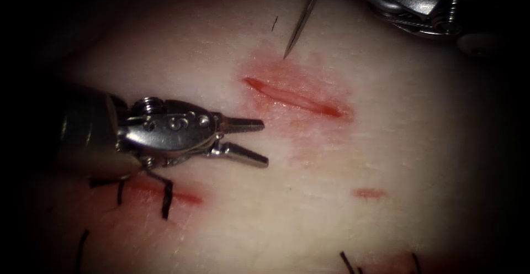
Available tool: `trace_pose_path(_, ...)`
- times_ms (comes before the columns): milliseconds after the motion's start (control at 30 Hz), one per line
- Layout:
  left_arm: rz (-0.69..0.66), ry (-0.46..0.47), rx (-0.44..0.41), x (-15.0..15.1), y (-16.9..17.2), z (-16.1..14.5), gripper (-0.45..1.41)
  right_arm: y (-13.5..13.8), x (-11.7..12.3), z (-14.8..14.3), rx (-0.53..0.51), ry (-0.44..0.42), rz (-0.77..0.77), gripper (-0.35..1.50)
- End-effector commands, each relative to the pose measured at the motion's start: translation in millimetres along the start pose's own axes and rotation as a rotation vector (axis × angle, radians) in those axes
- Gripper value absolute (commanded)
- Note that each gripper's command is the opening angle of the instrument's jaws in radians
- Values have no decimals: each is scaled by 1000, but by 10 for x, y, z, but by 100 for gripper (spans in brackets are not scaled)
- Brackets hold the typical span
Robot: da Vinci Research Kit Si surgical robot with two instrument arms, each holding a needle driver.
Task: Wound Closure
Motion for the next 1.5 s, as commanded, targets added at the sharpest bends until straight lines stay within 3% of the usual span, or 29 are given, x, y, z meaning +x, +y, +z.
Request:
trace_pose_path(33,0,1,-2,-1,-1,7,46,-1,-1,10,2,1,-4,-35)
trace_pose_path(833,-15,0,13,12,2,-5,49,-42,-34,10,62,-29,-64,-35)
trace_pose_path(1500,-23,5,42,16,-5,-43,44,-118,-75,11,135,-63,-112,-35)
